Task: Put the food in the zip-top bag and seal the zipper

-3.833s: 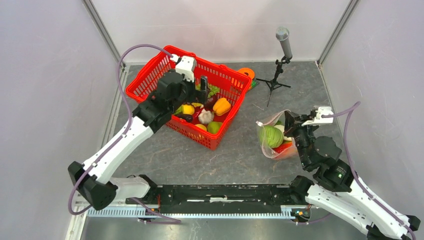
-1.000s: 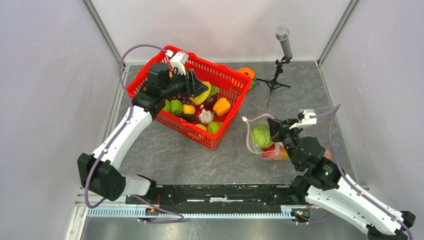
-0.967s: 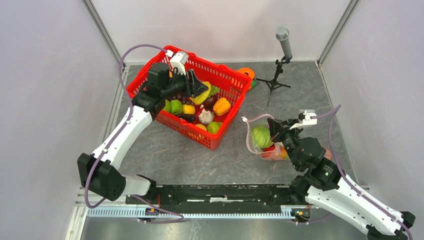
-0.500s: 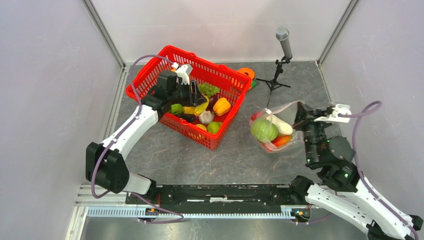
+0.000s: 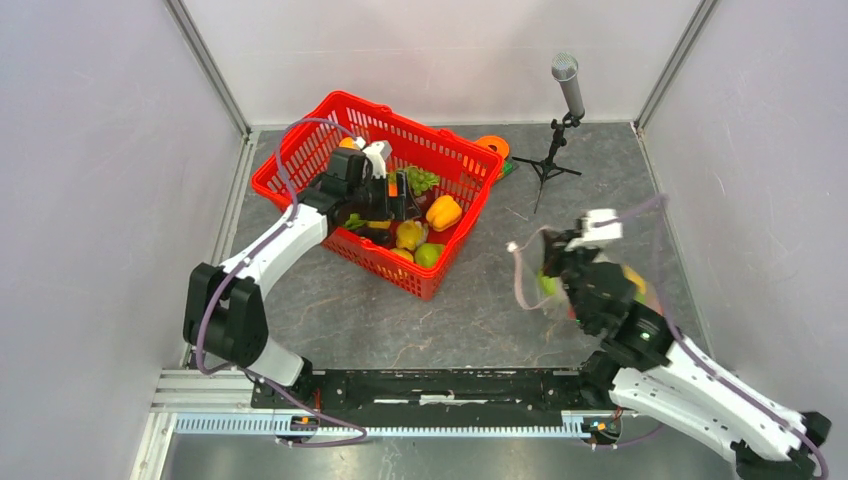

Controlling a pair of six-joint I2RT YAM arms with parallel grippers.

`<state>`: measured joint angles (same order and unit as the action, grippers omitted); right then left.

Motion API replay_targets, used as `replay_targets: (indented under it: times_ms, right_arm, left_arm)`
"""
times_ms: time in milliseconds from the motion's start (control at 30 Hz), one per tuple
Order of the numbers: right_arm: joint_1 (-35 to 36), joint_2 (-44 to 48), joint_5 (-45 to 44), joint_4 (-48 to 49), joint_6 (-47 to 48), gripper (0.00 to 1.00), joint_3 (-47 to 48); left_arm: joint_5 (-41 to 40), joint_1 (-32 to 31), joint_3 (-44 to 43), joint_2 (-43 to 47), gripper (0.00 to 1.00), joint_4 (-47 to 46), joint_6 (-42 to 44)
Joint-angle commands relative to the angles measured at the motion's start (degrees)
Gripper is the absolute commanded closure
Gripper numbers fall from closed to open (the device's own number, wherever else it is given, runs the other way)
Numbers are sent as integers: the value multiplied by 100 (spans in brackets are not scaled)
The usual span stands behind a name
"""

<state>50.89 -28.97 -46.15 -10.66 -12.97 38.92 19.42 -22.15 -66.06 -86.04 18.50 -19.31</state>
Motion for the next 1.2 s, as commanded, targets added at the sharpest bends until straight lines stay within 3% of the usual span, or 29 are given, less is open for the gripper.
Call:
replay_targets:
  times_ms: [0,200,433,500,633,833,967,1167]
  right_arm:
    - [19,-678,2455,410,-1126,95,-579]
    - [17,-1027,3521,914,-723,93,-591]
    - [18,-1885,4539,2,396,92,21]
    - [29,-1989,4603,-219,312,92,-115]
    - [26,-1461,4839,262,-127,91,-1041]
    - [26,-1259,6027,633,-180,90,-1530]
    - [26,-1374,5404,770,-240,90,-1658]
    - [35,-1834,5570,2137,-923,92,-2183]
  left_arm:
    - [-208,-73,-154,-37,0,134,99]
    - [-316,-87,-168,395,0,57,85]
    - [-262,-88,-198,610,0,-15,59]
    - [-284,-84,-205,615,0,2,67]
    - [-351,-80,-153,662,0,22,77]
    - [-368,-87,-167,654,0,-8,25]
    - [-375,-86,-153,679,0,-87,-50]
    - [-447,-85,-118,736,0,-119,-79]
